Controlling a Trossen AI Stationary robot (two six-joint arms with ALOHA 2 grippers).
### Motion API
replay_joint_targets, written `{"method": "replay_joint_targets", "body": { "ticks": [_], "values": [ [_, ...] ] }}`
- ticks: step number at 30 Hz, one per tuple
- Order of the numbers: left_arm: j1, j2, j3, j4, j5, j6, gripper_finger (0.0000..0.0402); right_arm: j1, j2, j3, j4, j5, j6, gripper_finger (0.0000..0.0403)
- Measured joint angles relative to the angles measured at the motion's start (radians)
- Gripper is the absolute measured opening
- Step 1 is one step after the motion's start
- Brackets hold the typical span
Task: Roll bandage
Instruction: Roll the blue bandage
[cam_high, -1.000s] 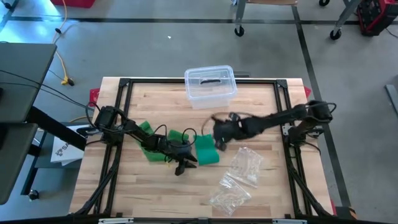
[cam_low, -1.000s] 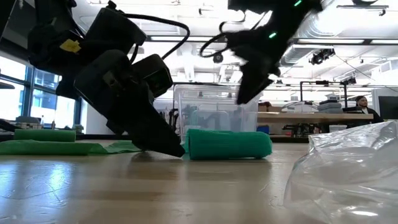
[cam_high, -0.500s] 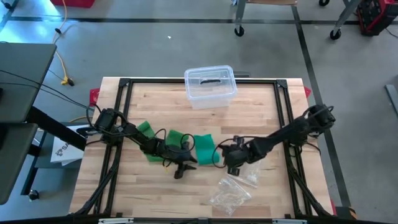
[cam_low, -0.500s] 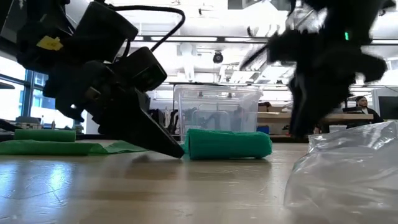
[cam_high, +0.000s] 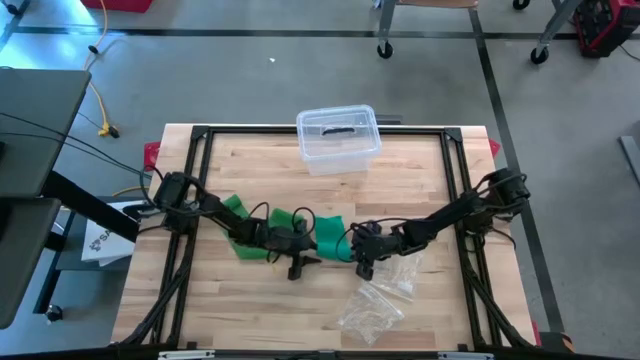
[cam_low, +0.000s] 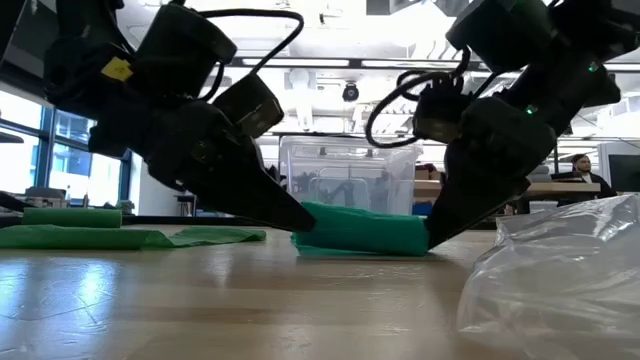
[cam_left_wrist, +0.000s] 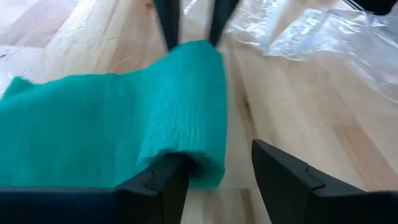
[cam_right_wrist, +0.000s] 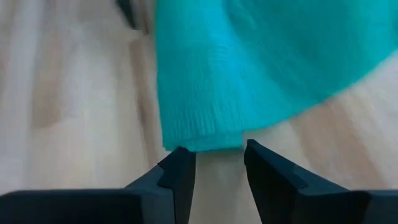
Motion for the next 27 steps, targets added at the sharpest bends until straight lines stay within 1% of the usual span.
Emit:
{"method": "replay_joint_targets", "body": {
  "ticks": [6,8,10,12,14,16,20,21,23,27],
  "values": [
    [0.004,0.000,0.000,0.001,-0.023,-0.018,0.0189,0.001,0.029,0.013,0.048,0.006,0.000,0.0129],
    [0.005,0.000,0.000,0.002,-0.034,-0.018,0.0189,0.002,0.025,0.013,0.048,0.033,0.004,0.0129],
    [0.005,0.000,0.000,0.002,-0.045,-0.018,0.0180,0.003,0.018,0.013,0.049,0.045,0.004,0.0129],
    [0.004,0.000,0.000,0.004,-0.049,-0.018,0.0161,0.003,0.012,0.013,0.049,0.047,0.005,0.0129],
    [0.003,0.000,0.000,0.010,-0.066,-0.018,0.0133,0.003,0.007,0.013,0.049,0.047,0.005,0.0129],
    [0.004,0.000,0.000,0.010,-0.076,-0.014,0.0096,0.013,0.003,0.015,0.044,0.055,0.008,0.0129],
    [-0.001,-0.003,0.000,0.016,-0.050,-0.018,0.0021,0.049,-0.009,0.032,0.016,0.082,0.040,0.0128],
    [-0.005,-0.004,0.000,0.018,-0.046,-0.031,0.0013,0.060,-0.015,0.038,-0.004,0.095,0.054,0.0128],
    [-0.015,-0.008,0.000,0.024,-0.046,-0.073,0.0014,0.085,-0.034,0.056,-0.062,0.128,0.093,0.0128],
    [-0.041,-0.037,0.003,0.021,-0.070,-0.170,0.0014,0.156,-0.087,0.108,-0.276,0.247,0.202,0.0128]
  ]
}}
